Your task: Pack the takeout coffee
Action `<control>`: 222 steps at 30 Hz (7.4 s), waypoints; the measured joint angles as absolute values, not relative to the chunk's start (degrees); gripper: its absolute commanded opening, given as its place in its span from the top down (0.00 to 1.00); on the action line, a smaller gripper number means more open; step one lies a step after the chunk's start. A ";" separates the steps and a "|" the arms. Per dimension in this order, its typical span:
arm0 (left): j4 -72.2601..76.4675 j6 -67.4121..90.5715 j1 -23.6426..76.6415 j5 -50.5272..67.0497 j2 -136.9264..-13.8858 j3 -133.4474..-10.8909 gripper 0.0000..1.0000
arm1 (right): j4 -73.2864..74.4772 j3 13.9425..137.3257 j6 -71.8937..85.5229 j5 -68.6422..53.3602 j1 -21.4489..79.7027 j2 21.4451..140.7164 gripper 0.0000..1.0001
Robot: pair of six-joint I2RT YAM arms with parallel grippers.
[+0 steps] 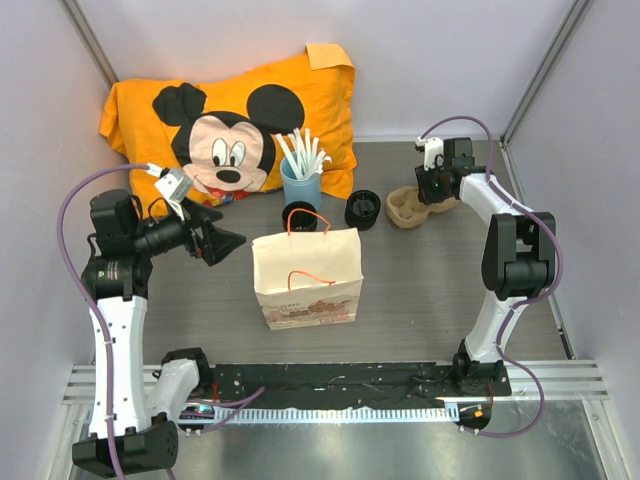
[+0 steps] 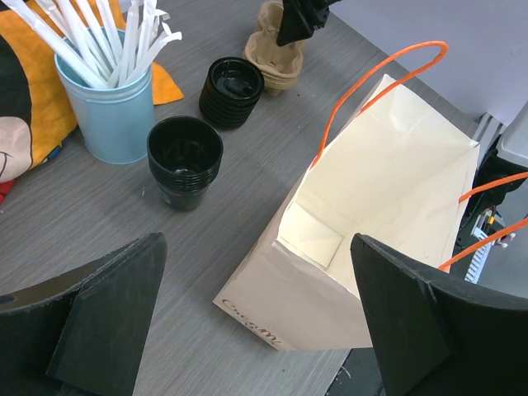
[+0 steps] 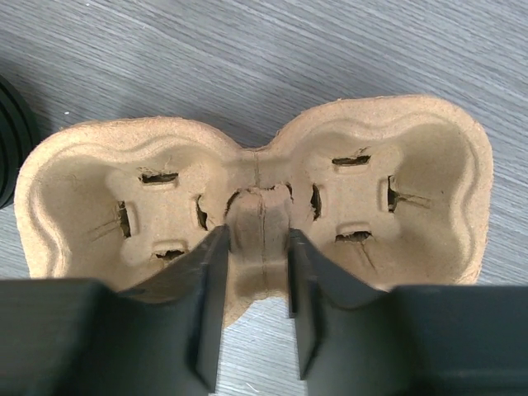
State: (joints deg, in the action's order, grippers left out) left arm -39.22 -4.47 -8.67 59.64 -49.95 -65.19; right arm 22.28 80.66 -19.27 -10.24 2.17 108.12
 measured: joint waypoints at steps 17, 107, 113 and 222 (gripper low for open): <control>-39.20 -4.43 -8.78 59.70 -49.74 -64.99 0.00 | 22.28 80.73 -18.92 -10.85 2.13 107.72 0.82; -38.35 -3.11 -9.52 60.71 -49.65 -64.99 0.00 | 22.81 80.73 -19.16 -11.44 2.15 102.48 0.77; -38.48 -2.70 -9.50 60.66 -51.31 -67.68 0.00 | 24.51 81.52 -17.98 -11.55 2.15 95.90 0.78; -76.75 -40.34 21.74 34.11 -82.50 -96.97 1.00 | 59.40 103.83 -9.08 -35.14 13.76 68.73 0.76</control>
